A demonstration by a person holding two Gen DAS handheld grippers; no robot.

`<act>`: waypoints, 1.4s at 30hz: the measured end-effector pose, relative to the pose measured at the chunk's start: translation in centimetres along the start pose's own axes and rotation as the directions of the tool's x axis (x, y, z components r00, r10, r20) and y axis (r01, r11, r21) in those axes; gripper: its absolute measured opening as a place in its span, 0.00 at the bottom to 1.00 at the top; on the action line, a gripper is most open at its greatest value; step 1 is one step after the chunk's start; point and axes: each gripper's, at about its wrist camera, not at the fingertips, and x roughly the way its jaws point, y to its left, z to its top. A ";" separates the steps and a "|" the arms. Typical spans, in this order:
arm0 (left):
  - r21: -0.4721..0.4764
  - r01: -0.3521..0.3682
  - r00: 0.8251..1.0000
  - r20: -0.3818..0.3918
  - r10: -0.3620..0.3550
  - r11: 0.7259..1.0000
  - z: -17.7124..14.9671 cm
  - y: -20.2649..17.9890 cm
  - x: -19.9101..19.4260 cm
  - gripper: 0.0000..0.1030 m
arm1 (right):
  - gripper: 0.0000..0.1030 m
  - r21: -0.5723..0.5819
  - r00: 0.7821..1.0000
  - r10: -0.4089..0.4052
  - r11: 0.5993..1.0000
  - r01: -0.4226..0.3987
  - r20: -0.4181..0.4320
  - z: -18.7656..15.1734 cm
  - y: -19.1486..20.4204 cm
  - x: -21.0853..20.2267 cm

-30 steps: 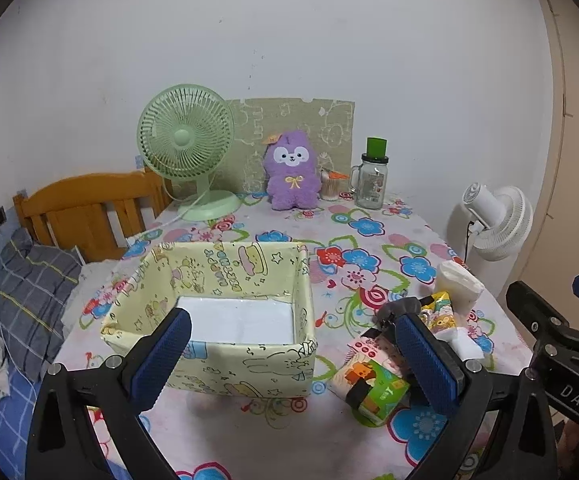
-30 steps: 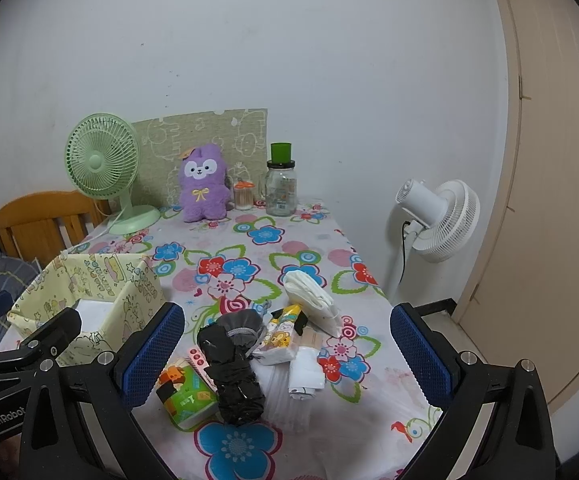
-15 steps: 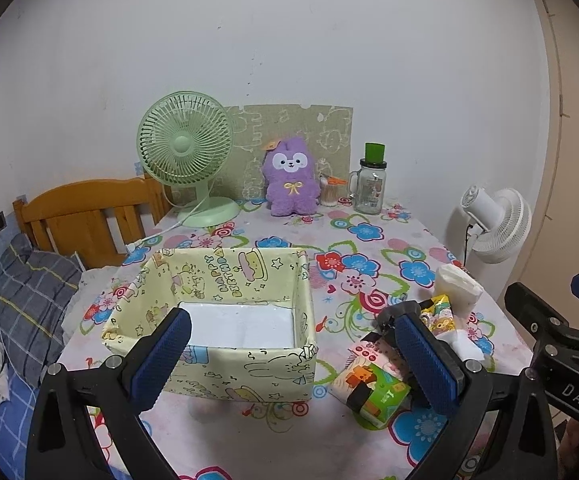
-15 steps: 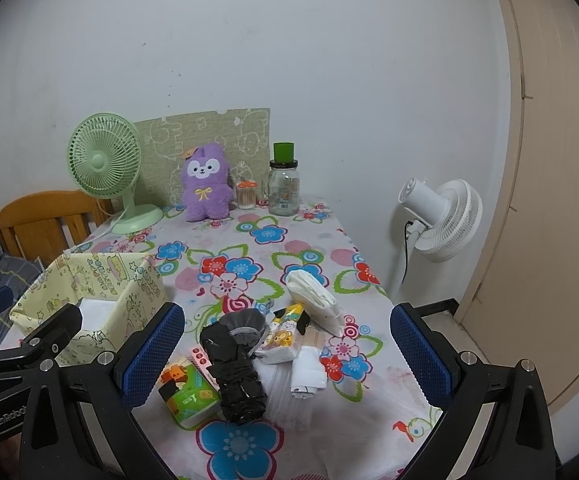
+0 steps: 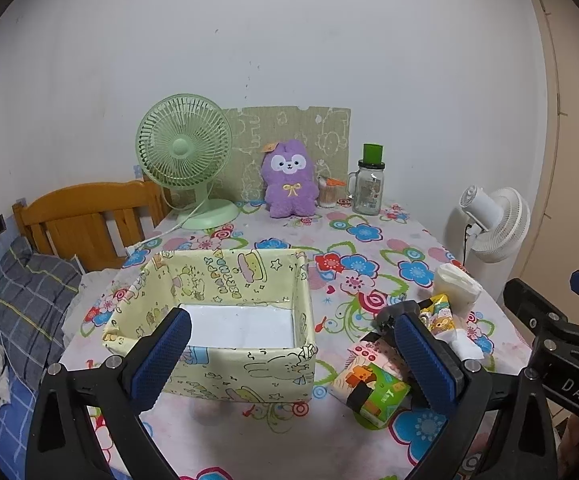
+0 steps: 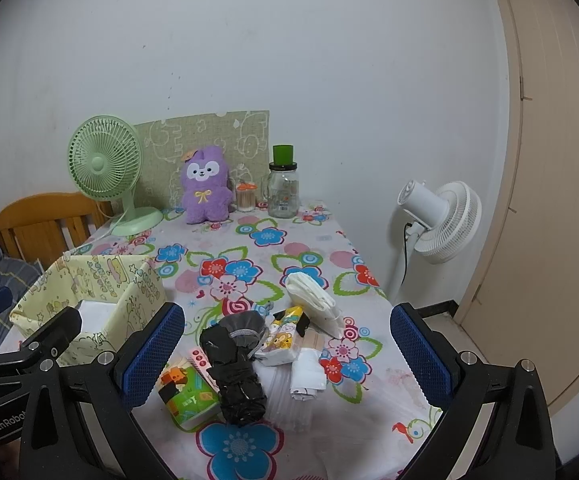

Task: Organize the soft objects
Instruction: 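Grasp the black wrapped umbrella with the right tool while the left tool grasps the green tissue pack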

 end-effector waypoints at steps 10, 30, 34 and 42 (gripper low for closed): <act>0.036 0.002 0.999 -0.039 0.000 0.999 -1.3 -1.0 1.0 0.99 | 1.00 0.003 1.000 0.020 1.000 -0.020 -0.008 -0.1 -0.5 0.5; 0.058 0.130 0.980 -0.161 -0.119 0.990 -3.6 -5.8 4.5 0.98 | 0.98 -0.006 0.994 0.059 0.998 -0.060 -0.087 -2.5 -2.1 4.4; 0.057 0.146 0.972 -0.193 -0.133 0.988 -4.2 -6.5 5.5 0.97 | 0.98 -0.009 0.991 0.079 0.997 -0.080 -0.112 -3.1 -2.0 5.4; 0.023 0.158 0.951 -0.273 -0.145 0.987 -5.5 -6.9 8.0 0.94 | 0.95 -0.020 0.978 0.114 0.993 -0.119 -0.174 -4.3 -1.1 7.7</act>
